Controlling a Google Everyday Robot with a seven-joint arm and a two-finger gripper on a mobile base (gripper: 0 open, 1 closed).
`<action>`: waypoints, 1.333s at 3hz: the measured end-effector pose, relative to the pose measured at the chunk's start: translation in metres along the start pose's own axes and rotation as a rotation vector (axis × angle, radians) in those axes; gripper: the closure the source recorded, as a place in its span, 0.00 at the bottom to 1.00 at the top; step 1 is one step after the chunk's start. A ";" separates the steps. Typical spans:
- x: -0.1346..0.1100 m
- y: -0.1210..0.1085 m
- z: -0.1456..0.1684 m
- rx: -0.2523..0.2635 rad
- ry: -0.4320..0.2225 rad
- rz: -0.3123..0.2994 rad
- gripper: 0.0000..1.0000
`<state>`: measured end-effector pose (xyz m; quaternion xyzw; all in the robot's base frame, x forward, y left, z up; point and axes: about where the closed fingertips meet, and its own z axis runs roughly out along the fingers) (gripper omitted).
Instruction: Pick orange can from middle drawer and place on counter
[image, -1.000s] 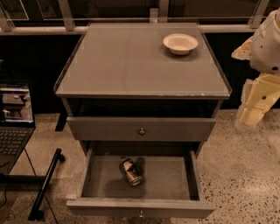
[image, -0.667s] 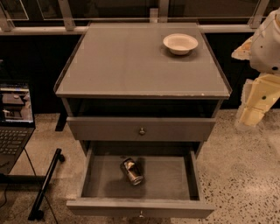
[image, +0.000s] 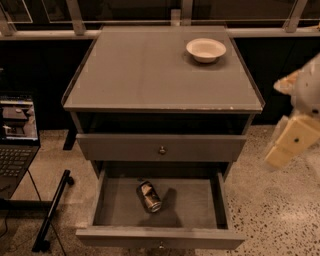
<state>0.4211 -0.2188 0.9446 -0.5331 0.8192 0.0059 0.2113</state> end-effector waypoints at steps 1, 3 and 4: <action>0.031 0.020 0.048 -0.032 -0.094 0.264 0.00; 0.037 -0.011 0.094 0.039 -0.207 0.498 0.00; 0.043 -0.005 0.100 0.048 -0.228 0.532 0.00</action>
Offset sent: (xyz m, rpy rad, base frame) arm 0.0574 -0.0229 -0.1516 0.4850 0.0230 -0.6195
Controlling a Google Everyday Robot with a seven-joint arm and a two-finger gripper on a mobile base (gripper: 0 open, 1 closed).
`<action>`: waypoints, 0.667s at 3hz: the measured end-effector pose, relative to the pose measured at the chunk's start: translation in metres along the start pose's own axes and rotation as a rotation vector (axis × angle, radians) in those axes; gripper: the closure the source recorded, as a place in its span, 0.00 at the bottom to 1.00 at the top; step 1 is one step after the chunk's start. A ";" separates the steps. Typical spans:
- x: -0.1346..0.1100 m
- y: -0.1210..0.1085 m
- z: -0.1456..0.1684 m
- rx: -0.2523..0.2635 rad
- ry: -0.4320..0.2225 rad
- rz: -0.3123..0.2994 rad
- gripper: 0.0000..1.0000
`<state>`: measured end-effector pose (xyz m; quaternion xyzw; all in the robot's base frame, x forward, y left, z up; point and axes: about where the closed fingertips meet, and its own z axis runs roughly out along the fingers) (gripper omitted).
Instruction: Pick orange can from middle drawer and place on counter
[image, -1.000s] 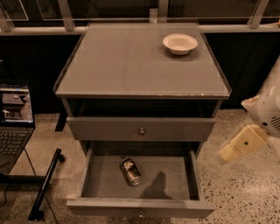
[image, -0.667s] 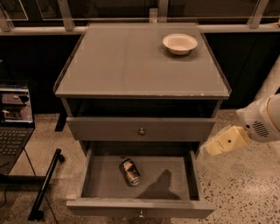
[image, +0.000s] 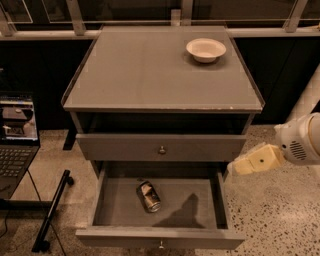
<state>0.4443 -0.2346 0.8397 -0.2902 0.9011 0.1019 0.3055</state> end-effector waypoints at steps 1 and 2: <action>0.027 0.013 0.044 -0.032 -0.025 0.119 0.00; 0.052 0.035 0.095 -0.043 -0.030 0.165 0.00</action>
Offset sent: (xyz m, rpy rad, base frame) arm -0.0115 0.0697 -0.1808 0.1658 0.0771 -0.1434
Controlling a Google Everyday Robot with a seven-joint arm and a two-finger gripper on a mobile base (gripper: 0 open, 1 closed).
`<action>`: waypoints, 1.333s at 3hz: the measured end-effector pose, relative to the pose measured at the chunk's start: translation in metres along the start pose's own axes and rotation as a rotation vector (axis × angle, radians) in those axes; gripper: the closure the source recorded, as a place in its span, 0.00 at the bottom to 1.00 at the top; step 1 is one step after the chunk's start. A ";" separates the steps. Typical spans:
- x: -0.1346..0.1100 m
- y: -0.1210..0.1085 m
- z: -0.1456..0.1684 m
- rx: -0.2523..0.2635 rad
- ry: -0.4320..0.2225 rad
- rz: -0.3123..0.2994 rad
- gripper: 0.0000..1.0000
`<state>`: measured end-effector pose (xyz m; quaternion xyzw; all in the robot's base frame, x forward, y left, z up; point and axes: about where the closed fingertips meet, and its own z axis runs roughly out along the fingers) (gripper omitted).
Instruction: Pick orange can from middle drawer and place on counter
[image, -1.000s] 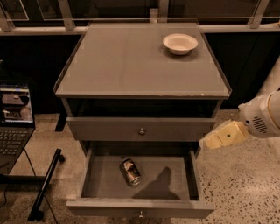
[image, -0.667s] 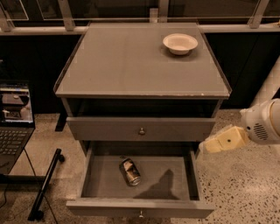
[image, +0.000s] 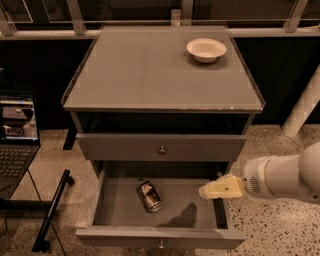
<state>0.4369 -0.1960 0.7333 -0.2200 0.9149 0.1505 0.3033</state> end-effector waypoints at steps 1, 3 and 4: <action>0.024 0.020 0.045 -0.008 0.025 -0.037 0.00; 0.031 0.022 0.075 -0.018 0.012 0.022 0.00; 0.040 0.036 0.123 -0.024 -0.010 0.054 0.00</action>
Offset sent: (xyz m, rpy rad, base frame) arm -0.0038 0.0254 -0.0393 -0.0173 0.0120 0.0362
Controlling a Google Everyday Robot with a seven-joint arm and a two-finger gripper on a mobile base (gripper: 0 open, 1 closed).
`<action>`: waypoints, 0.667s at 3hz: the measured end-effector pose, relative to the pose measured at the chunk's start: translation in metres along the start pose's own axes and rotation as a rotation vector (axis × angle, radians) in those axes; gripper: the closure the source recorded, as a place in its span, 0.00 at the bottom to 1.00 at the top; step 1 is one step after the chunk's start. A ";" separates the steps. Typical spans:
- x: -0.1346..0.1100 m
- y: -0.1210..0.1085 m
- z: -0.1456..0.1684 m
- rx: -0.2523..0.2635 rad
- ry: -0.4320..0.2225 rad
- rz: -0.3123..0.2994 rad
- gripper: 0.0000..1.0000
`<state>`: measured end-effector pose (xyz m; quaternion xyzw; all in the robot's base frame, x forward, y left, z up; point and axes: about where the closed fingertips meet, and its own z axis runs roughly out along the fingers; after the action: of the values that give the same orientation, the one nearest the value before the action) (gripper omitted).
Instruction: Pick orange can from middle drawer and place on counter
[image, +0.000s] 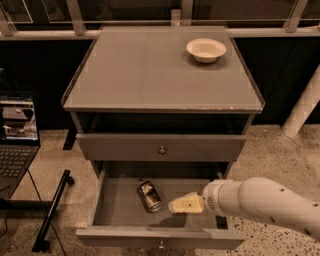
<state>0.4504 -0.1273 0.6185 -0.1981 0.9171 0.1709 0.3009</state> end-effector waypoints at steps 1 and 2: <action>0.015 0.013 0.077 -0.008 0.008 -0.020 0.00; 0.014 0.018 0.082 -0.016 0.013 -0.028 0.00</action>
Offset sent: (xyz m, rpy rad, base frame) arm 0.0308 0.0660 -0.1064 -0.0140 0.0372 0.0654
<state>0.4719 -0.0802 0.5509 -0.2145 0.9147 0.1729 0.2958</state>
